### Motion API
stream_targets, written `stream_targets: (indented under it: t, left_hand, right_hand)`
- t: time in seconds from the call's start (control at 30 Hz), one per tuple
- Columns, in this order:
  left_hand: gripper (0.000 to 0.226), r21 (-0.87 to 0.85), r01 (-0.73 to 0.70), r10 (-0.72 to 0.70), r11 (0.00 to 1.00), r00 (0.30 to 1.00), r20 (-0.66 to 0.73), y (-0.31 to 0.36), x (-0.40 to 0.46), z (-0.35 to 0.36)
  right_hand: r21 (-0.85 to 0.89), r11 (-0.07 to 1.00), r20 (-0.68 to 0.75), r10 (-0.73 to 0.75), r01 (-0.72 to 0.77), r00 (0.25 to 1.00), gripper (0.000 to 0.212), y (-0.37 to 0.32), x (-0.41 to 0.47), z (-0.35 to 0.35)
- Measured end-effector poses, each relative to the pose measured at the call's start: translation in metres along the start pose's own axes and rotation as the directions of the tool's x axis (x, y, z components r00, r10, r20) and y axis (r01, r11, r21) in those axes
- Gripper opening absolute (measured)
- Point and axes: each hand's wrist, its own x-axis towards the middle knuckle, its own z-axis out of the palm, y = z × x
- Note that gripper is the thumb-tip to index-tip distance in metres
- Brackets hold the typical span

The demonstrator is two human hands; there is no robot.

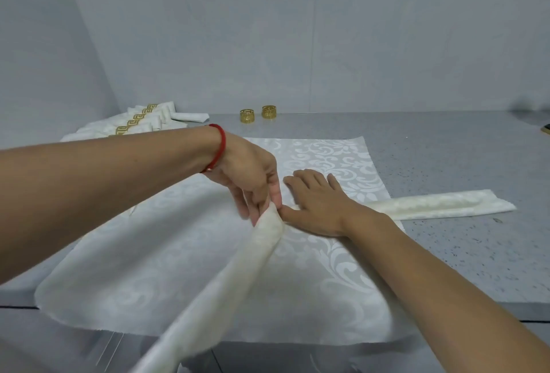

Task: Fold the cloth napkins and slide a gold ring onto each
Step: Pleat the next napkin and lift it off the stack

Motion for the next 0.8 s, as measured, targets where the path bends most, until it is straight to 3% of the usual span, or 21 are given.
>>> stream_targets:
  t: [0.13, 0.2, 0.3, 0.37, 0.4, 0.47, 0.6, 0.73, 0.8]
  left_hand:
    - [0.020, 0.078, -0.132, 0.141, 0.988, 0.983, -0.118, -0.013, 0.004, 0.004]
    - [0.015, 0.102, -0.191, 0.211, 0.976, 0.945, -0.249, -0.019, 0.010, 0.009]
    - [0.014, 0.101, -0.277, 0.294, 0.956, 0.874, -0.388, -0.028, 0.019, 0.015]
    - [0.011, 0.067, -0.329, 0.327, 0.942, 0.853, -0.406, -0.032, 0.023, 0.020]
    - [0.008, 0.035, -0.347, 0.331, 0.937, 0.853, -0.404, -0.033, 0.024, 0.023]
    - [0.005, -0.017, -0.351, 0.314, 0.936, 0.858, -0.406, -0.035, 0.027, 0.029]
    - [0.002, -0.067, -0.359, 0.295, 0.931, 0.847, -0.441, -0.038, 0.036, 0.038]
    - [0.014, -0.126, -0.419, 0.309, 0.899, 0.812, -0.495, -0.042, 0.039, 0.043]
    - [0.014, -0.127, -0.426, 0.305, 0.896, 0.797, -0.522, -0.041, 0.041, 0.047]
  right_hand:
    - [0.050, 0.998, 0.063, 0.036, -0.039, 0.997, 0.070, -0.001, 0.002, -0.005]
    - [0.216, 0.972, 0.075, 0.080, -0.095, 0.994, 0.057, 0.000, 0.007, -0.008]
    - [0.617, 0.772, 0.090, 0.123, -0.152, 0.988, 0.062, 0.006, 0.003, -0.018]
    - [0.770, 0.615, 0.138, 0.098, -0.169, 0.986, 0.055, 0.010, -0.008, -0.025]
    - [0.784, 0.594, 0.161, 0.090, -0.183, 0.983, 0.053, 0.011, -0.012, -0.030]
    - [0.700, 0.695, 0.146, 0.088, -0.165, 0.985, 0.049, 0.013, -0.013, -0.041]
    - [0.267, 0.959, -0.002, 0.099, -0.095, 0.995, 0.022, 0.024, -0.013, -0.068]
    - [-0.116, 0.966, 0.282, 0.257, -0.233, 0.924, 0.034, 0.031, -0.028, -0.092]
    - [-0.205, 0.941, 0.320, 0.326, -0.271, 0.889, 0.040, 0.031, -0.034, -0.094]
